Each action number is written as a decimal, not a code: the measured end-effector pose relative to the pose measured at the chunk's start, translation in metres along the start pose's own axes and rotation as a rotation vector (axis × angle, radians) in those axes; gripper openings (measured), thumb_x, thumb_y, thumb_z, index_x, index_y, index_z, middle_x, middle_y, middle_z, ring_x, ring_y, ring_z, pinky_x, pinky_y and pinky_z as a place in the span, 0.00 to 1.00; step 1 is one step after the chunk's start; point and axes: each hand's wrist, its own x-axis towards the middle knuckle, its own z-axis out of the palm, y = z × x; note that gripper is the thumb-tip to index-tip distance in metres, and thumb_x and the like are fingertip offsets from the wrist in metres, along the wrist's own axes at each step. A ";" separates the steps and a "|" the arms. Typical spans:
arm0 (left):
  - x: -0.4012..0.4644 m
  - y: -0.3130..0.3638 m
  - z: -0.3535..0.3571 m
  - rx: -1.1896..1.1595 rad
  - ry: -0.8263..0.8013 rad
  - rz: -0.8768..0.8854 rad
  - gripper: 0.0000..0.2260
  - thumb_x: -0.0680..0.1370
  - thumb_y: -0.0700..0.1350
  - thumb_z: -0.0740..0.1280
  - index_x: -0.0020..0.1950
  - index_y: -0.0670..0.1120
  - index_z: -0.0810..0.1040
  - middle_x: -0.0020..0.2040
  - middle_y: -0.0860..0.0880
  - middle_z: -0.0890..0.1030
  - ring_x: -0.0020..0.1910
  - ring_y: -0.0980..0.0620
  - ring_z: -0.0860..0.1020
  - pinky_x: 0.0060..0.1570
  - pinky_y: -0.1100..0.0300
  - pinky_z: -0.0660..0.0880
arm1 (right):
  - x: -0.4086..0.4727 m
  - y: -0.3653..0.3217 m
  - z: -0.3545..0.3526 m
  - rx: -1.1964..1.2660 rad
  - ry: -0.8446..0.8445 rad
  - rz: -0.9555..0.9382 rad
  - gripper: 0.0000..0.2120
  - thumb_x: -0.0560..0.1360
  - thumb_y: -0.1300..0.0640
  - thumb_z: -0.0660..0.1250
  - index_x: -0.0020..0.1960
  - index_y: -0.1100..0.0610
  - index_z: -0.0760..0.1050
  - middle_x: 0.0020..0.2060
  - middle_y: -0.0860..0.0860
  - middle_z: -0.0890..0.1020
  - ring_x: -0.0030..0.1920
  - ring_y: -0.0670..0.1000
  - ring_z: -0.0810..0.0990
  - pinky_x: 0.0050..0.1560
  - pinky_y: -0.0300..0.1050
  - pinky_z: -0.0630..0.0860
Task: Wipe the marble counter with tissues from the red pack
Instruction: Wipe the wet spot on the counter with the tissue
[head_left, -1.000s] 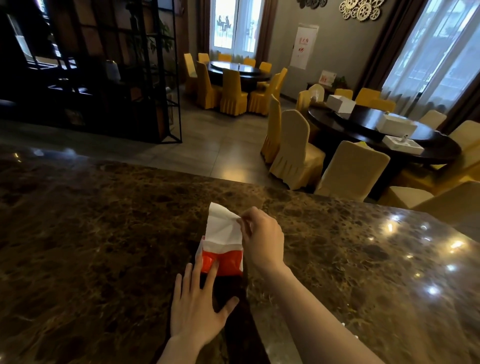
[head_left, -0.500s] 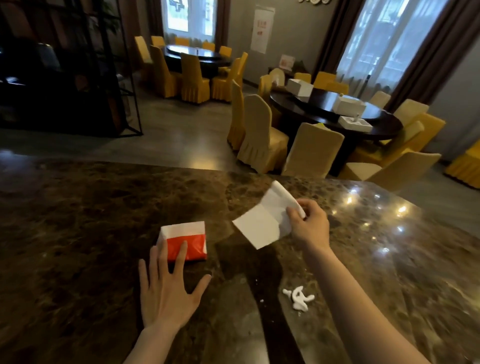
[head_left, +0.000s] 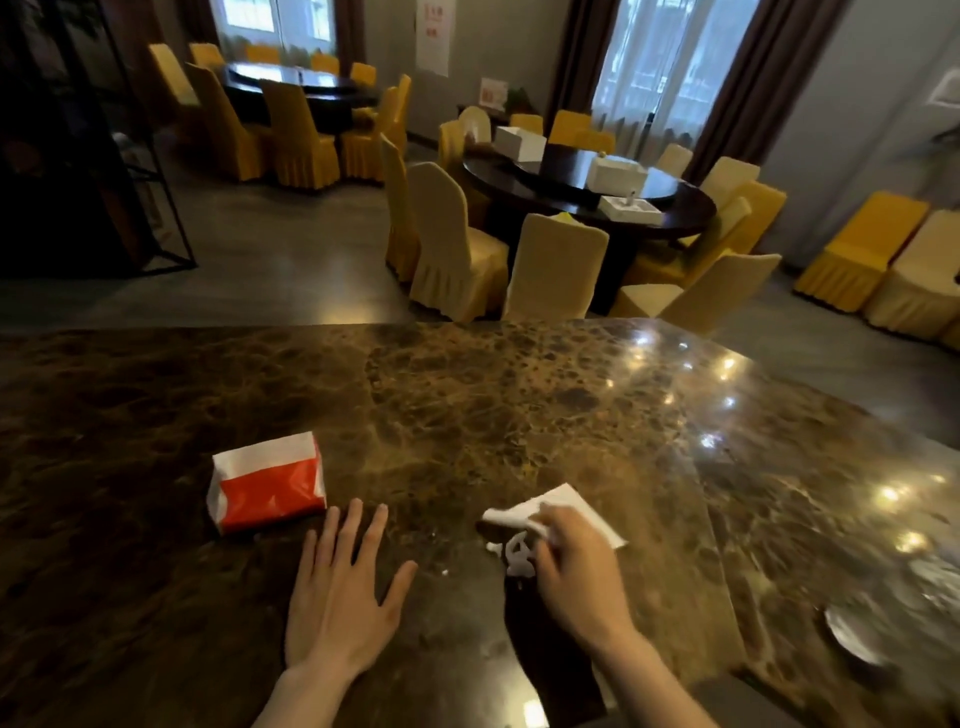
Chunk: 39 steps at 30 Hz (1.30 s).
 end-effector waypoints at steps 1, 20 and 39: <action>0.001 0.000 0.001 0.001 -0.003 -0.002 0.35 0.79 0.71 0.42 0.83 0.57 0.44 0.85 0.51 0.45 0.82 0.49 0.40 0.81 0.49 0.41 | -0.010 -0.001 0.008 -0.006 -0.078 0.008 0.06 0.77 0.55 0.68 0.53 0.49 0.79 0.52 0.47 0.83 0.54 0.51 0.80 0.52 0.48 0.76; 0.001 0.001 0.004 0.020 0.024 -0.023 0.39 0.74 0.72 0.35 0.83 0.58 0.47 0.85 0.52 0.46 0.82 0.50 0.38 0.81 0.48 0.41 | -0.022 0.022 0.037 -0.443 -0.318 0.015 0.26 0.85 0.43 0.45 0.82 0.43 0.47 0.81 0.47 0.42 0.81 0.54 0.39 0.79 0.53 0.40; 0.003 0.000 0.009 0.031 0.027 -0.006 0.37 0.77 0.72 0.37 0.83 0.57 0.46 0.85 0.51 0.47 0.82 0.50 0.38 0.81 0.47 0.42 | -0.026 0.017 0.037 -0.346 -0.271 0.040 0.28 0.85 0.55 0.51 0.82 0.53 0.49 0.80 0.48 0.44 0.81 0.54 0.42 0.79 0.48 0.39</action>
